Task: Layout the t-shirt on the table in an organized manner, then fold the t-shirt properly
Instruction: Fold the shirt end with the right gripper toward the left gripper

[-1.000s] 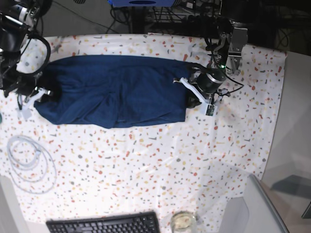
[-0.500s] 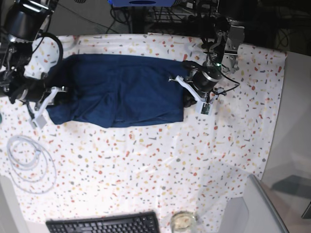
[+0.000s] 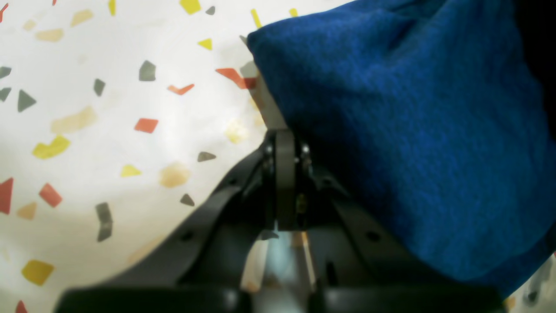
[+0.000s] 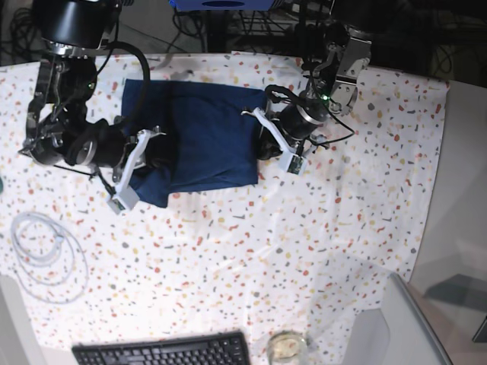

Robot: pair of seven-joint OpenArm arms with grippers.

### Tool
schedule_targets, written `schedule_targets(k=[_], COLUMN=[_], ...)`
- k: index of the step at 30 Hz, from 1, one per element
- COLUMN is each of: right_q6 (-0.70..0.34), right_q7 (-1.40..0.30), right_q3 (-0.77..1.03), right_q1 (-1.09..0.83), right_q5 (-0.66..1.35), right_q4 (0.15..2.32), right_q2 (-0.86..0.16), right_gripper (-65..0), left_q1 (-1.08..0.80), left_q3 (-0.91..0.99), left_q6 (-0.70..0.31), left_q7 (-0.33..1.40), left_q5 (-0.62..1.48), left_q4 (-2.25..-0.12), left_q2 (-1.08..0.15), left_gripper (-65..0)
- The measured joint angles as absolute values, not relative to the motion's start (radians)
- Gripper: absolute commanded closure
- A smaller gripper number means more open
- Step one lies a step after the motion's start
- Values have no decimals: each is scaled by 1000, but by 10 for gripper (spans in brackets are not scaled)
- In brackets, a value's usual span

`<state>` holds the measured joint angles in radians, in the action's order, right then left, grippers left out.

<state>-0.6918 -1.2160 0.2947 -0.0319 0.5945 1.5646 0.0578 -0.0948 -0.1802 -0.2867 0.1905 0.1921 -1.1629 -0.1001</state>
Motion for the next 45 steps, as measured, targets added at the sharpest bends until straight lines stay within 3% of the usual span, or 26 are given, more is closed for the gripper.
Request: schedule_targets(k=[16,23,34,40,42,45], right_q6=[-692,-691,-647,-645,-644,-601], right_q7=[-1216,-1099,-1017,-1016,-1016,-1013], right_q3=[173,79,75,78,78,78], right_q1=[-33,-28,-28,-28,-28,-28], right_q5=[590,591,587,588,586,593], right_q4=[1563,1477,1399,1399,1399,1398], right_q2=[93,95,69,72,71,72], right_gripper=[-6,-6,-5,-11,-51,-192], left_q1=[-94,-92,-115,-160,-188,-250], left_q3=[-179,-178,-178,-65,-28,15], left_q6=[-287,-289,-285,-262,-262,-263], left_q7=[191,194,215,221,222,222], left_q5=[192,191,185,184,183,185], left_q4=[-1163,-1163,-1212,-1266,-1302,-1375], left_q2=[-101,-101,-145,-173,-175,-188], left_gripper=[0,0,0,0,0,0])
